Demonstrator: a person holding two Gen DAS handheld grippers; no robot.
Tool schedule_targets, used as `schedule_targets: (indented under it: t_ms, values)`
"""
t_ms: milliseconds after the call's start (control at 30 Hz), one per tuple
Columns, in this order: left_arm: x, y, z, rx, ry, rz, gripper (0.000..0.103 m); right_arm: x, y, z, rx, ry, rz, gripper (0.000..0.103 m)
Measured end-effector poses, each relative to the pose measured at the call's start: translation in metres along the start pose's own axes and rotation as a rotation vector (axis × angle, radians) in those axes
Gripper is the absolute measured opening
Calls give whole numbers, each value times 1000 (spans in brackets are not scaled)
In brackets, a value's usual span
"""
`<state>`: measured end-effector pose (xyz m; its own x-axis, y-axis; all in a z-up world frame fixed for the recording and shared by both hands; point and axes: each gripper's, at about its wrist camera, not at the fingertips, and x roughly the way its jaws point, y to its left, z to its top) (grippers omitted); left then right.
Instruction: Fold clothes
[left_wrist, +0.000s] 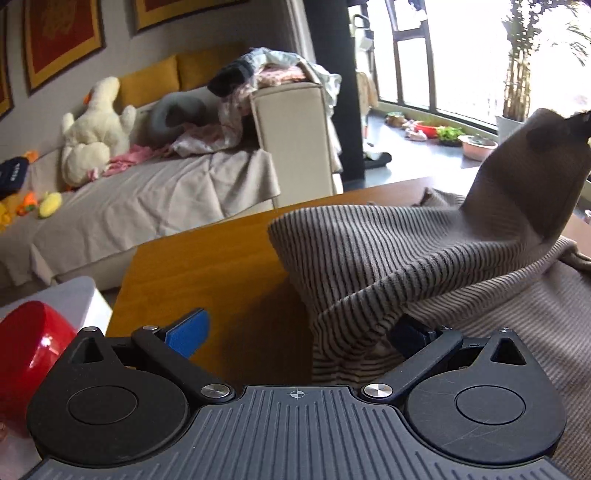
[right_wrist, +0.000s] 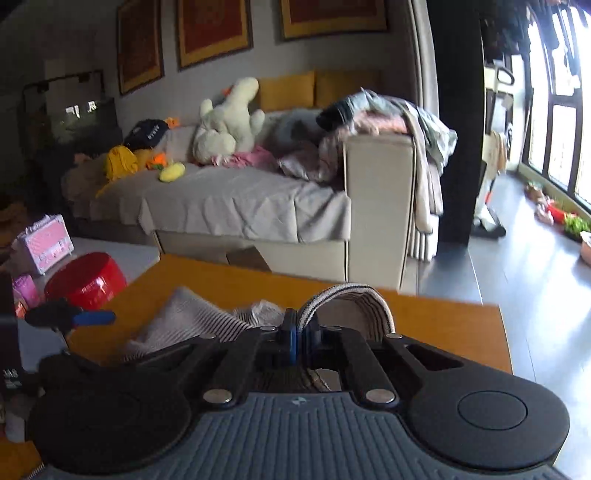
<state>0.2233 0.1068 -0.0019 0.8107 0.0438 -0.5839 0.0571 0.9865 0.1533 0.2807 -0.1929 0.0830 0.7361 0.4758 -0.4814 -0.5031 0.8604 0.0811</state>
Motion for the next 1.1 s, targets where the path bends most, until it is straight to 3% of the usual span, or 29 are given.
schedule_targets:
  t_ms: [67, 167, 267, 367, 433, 467, 500, 567, 633, 700, 800, 833, 867, 900, 1000, 1100]
  values:
    - [0, 11, -2, -16, 6, 17, 103, 5, -6, 10, 5, -7, -7, 4]
    - [-7, 19, -7, -19, 8, -16, 103, 18, -22, 12, 33, 18, -23, 4]
    - [-18, 16, -11, 22, 3, -49, 103, 38, -41, -22, 75, 115, -78, 5]
    - [-30, 15, -5, -9, -26, -117, 103, 52, -57, -61, 124, 193, -120, 9]
    - [-42, 12, 3, -42, -73, -185, 103, 51, -57, -75, 114, 182, -142, 17]
    - [-45, 7, 8, -50, -97, -223, 103, 48, -54, -75, 101, 176, -158, 30]
    - [-47, 3, 12, -58, -121, -261, 103, 46, -51, -75, 89, 169, -174, 54]
    - [-47, -7, 19, -69, -155, -332, 103, 40, -44, -74, 59, 143, -188, 80]
    - [-29, -22, 21, -75, -142, -364, 103, 32, -37, -69, 29, 111, -194, 82]
    - [-5, -30, 15, -98, -77, -353, 103, 20, -28, -64, -3, 56, -216, 82]
    - [9, -32, 7, -96, -49, -325, 103, 2, -17, -58, -2, -39, -160, 88]
    - [11, -32, 5, -90, -47, -317, 103, -1, -15, -57, 18, -62, -120, 91]
    - [13, -33, 3, -84, -45, -310, 103, -1, -13, -57, 51, -77, -69, 102]
    - [15, -33, 1, -78, -43, -302, 103, 2, -12, -58, 86, -81, -19, 103]
    - [17, -36, 0, -59, -38, -287, 103, 30, -17, -71, 210, -20, 53, 103]
    - [17, -34, -1, -49, -36, -295, 103, 54, -30, -96, 312, 37, 46, 103]
